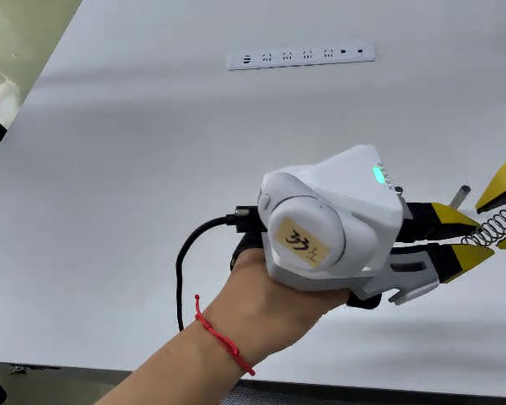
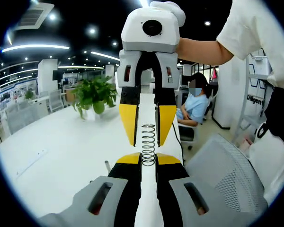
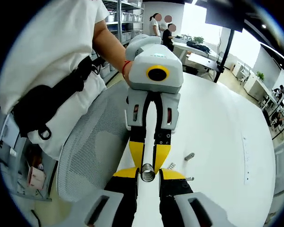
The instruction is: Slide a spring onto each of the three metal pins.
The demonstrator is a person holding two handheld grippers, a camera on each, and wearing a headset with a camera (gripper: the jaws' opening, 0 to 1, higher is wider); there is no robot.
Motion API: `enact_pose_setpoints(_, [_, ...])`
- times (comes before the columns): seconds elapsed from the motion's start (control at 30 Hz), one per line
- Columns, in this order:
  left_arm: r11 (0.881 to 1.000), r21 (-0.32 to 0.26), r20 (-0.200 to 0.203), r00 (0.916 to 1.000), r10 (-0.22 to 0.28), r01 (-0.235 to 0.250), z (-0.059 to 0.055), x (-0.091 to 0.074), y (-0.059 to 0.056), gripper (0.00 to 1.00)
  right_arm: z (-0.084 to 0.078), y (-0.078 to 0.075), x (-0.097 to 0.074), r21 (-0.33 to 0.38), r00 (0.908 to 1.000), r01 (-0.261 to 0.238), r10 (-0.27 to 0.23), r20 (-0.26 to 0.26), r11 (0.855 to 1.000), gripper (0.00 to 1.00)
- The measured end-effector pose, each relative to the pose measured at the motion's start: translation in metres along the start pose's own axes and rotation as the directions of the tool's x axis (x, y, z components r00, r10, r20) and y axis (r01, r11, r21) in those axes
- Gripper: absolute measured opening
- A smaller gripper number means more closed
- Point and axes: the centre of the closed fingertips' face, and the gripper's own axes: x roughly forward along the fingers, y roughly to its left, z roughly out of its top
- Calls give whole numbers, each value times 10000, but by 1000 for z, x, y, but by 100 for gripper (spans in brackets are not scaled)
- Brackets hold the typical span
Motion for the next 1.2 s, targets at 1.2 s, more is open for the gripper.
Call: enact_pose_setpoints(1.2, [9998,-211,39,10000,42,-41,-7,-5,-1,8,0,3,10,-129,9990,-249,244,-376,9996,7])
